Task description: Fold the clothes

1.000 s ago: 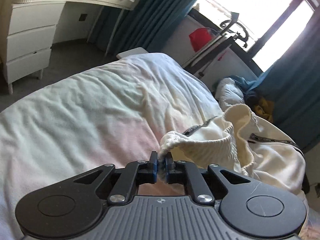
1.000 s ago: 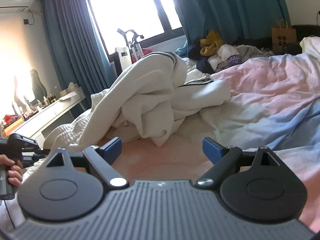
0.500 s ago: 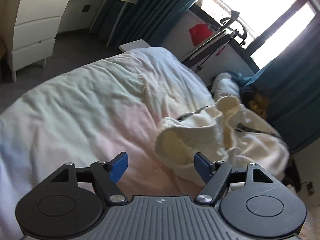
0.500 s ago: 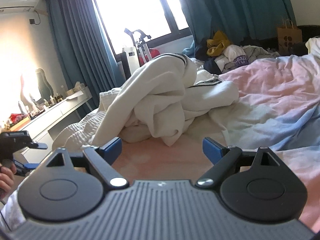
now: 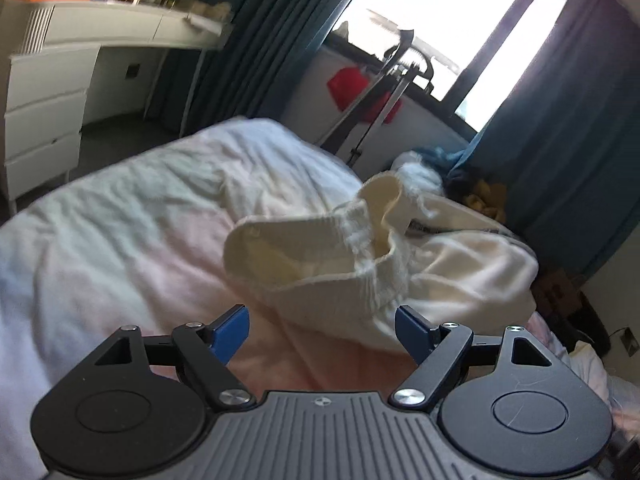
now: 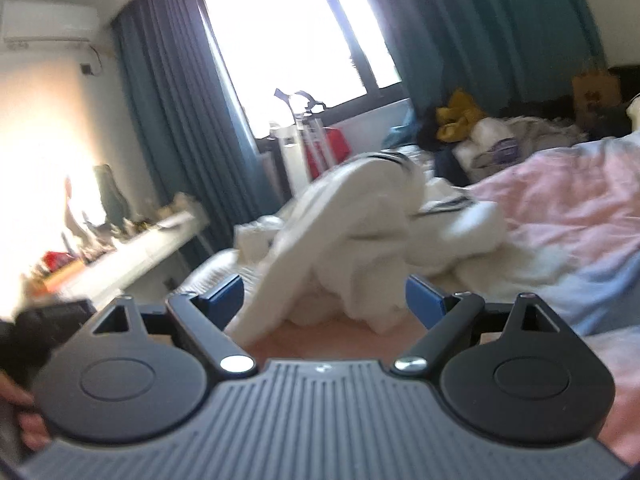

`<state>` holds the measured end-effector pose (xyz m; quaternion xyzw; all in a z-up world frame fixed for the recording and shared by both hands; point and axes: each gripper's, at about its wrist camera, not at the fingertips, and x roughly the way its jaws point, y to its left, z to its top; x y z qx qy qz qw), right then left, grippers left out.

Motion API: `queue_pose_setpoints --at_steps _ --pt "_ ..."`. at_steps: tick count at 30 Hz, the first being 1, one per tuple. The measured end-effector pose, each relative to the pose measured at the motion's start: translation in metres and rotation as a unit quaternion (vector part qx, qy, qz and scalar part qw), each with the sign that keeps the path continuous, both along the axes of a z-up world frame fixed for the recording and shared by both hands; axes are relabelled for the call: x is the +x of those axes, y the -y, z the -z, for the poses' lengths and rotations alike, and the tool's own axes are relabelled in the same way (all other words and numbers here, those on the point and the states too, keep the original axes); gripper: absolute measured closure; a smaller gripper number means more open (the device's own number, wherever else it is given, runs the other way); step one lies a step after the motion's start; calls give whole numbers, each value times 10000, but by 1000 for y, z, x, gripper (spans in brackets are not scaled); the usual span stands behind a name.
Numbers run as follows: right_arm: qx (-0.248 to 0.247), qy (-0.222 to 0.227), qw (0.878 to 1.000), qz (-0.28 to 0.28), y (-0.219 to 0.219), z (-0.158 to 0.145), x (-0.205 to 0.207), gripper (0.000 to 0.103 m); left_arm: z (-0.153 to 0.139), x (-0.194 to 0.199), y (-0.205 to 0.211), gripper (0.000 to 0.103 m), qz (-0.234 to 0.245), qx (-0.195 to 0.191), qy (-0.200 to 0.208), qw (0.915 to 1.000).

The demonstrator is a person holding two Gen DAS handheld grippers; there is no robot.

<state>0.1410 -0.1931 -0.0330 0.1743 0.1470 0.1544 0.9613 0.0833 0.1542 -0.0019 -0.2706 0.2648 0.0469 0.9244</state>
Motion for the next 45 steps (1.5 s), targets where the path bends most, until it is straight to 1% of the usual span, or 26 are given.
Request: queue_pose_setpoints --at_steps 1,3,7,8,9,10,11,12,14,16,18,19,21,23,24,26,27,29,31,33,35,38,39,42,43,45 --pt "70 16 9999 -95 -2 -5 7 14 0 0 -2 21 -29 -10 72 10000" --pt "44 -3 9998 -173 -13 -14 31 14 3 4 -8 21 -147 -56 113 9998" --pt "243 -214 9986 -417 -38 -34 95 13 18 14 -26 21 -382 -408 -94 9984" --pt "106 -251 9983 -516 -50 -39 111 14 22 16 -31 21 -414 -485 -137 9979" --pt "-150 -309 9977 -586 -65 -44 127 14 25 17 -33 21 -443 -505 -181 9976" --pt "-538 -358 9957 -658 -86 -49 147 14 27 19 -35 21 -460 -485 -221 9975" --pt "-943 -306 9922 -752 -107 -52 164 14 30 21 -37 21 -468 -455 -257 9975" --pt "-1343 -283 9869 -849 -128 -52 178 15 32 24 -39 21 -475 -425 -294 9975" --pt "-2137 -242 9711 -1037 -170 -53 205 16 39 27 -44 21 -524 -412 -378 9971" --pt "-2863 -206 9518 -1077 -207 -48 227 26 47 32 -50 21 -571 -439 -482 9962" --pt "-3433 -258 9331 -1035 -233 -42 245 26 55 39 -56 21 -598 -525 -622 9949" --pt "-3768 -258 9203 -1021 -245 -37 253 26 59 43 -59 21 -611 -568 -692 9941" --pt "-4220 -254 9001 -1049 -259 -30 265 26 63 47 -63 21 -600 -654 -656 9939" --pt "-4539 -399 8845 -1002 -266 -22 273 26 64 49 -63 19 -577 -569 -561 9951" --pt "-4694 -474 8763 -976 -269 -18 277 28 66 51 -62 18 -576 -524 -567 9954" --pt "-4998 -624 8589 -924 -276 -10 285 53 68 53 -63 18 -525 -564 -594 9953" --pt "-5148 -698 8498 -897 -280 -6 289 62 68 53 -63 18 -498 -578 -578 9954" --pt "-5105 -683 8538 -759 -275 -9 281 76 66 53 -62 18 -509 -520 -542 9959" --pt "-5110 -551 8555 -626 -268 -17 264 83 60 53 -62 18 -565 -355 -509 9965" --pt "-4979 -403 8650 -475 -253 -32 242 88 52 50 -60 18 -617 -111 -349 9974" --pt "-4810 -288 8757 -324 -237 -45 218 90 43 45 -59 18 -646 67 -173 9977" --pt "-4302 -75 9027 -8 -201 -70 164 91 36 39 -56 18 -608 208 -97 9979" --pt "-4147 -35 9099 89 -189 -76 146 91 34 38 -55 18 -587 231 -93 9980" --pt "-3693 -5 9288 304 -153 -85 86 91 30 31 -56 18 -481 115 -72 9988" --pt "-3448 -85 9380 354 -139 -85 65 91 29 28 -57 18 -458 51 -53 9989" --pt "-3032 -264 9513 486 -115 -77 30 91 29 19 -59 18 -463 -98 -32 9989"
